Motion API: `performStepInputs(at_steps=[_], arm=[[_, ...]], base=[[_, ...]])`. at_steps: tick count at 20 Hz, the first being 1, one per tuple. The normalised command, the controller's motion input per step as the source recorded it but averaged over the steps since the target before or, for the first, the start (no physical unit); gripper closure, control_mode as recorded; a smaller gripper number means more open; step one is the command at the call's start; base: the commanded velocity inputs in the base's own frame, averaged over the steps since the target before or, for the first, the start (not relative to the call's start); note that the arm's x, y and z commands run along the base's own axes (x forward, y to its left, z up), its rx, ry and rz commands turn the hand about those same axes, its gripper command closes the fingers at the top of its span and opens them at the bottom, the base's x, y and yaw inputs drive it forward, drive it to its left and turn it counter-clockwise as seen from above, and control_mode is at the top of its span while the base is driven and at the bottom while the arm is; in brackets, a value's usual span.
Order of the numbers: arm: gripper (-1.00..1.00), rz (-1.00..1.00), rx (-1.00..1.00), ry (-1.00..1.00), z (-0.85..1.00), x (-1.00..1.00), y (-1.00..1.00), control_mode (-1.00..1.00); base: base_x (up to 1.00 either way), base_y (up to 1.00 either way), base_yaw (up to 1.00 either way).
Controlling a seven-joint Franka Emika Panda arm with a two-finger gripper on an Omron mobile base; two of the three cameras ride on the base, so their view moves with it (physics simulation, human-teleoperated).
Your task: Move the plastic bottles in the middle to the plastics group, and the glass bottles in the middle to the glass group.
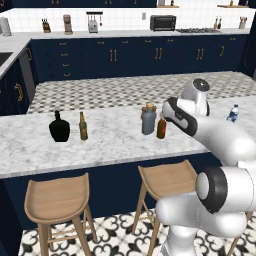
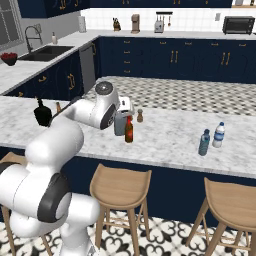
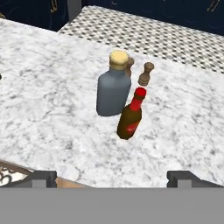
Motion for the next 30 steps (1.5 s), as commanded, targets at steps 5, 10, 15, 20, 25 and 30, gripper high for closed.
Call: performStepInputs(at_steps=[5,10,15,20,25,30], arm=[[-1.00,0.00,0.00,0.03,-0.06,0.12,-0.02,-1.00],[-1.00,0.00,0.05,0.17,0.00,0.30,-0.14,-1.00],[-1.00,0.00,0.06,0.07,0.00,0.16,-0.10,-1.00],[-1.00,0.00,0.00,-0.05,-0.24,0.04,0.00,-1.00],[-1.00,0.00,0.00,-0.02,-0.29,0.33,0.00,-1.00],[-1.00,0.00,0.00,0.05,-0.07,0.31,0.00,-1.00]], base=[[0.00,0.00,0.00],[0.00,0.00,0.00],[0.00,0.00,0.00],[0.00,0.00,0.00],[0.00,0.00,0.00],[0.00,0.00,0.00]])
